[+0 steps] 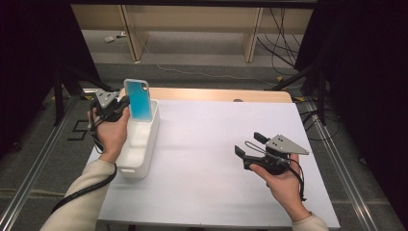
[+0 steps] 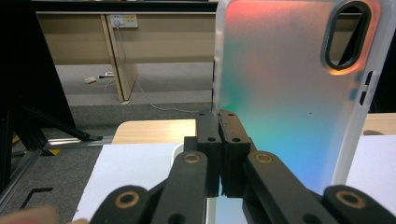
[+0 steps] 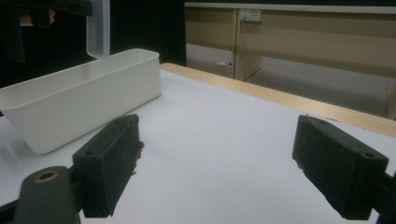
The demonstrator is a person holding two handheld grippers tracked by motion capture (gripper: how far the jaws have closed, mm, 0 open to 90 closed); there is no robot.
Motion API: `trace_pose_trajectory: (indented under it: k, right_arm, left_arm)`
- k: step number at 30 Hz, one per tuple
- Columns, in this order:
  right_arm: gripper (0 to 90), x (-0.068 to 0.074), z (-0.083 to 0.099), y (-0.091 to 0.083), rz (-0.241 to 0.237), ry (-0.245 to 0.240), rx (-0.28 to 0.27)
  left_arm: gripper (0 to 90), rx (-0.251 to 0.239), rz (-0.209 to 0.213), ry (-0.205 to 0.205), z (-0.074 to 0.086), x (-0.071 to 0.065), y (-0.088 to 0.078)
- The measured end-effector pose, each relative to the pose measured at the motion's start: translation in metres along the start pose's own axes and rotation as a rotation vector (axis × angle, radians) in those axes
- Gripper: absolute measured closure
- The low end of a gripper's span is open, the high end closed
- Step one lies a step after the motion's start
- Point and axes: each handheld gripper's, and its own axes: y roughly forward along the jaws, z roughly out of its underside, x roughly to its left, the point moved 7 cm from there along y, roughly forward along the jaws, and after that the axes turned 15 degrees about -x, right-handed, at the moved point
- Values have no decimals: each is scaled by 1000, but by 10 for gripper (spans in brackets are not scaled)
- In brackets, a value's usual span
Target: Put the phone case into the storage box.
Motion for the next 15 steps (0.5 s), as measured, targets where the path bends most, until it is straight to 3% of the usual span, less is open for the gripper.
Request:
trace_pose_trajectory:
  k: [11, 12, 15]
  right_arm:
    - [164, 0, 3, -6, -6, 6, 12]
    - [164, 0, 3, -5, -4, 7, -7]
    - [164, -1, 3, -9, 2, 7, 13]
  left_arm:
    - [881, 1, -8, -1, 0, 2, 5]
    - [881, 2, -9, 0, 0, 3, 5]
    - [881, 3, -17, 1, 0, 4, 6]
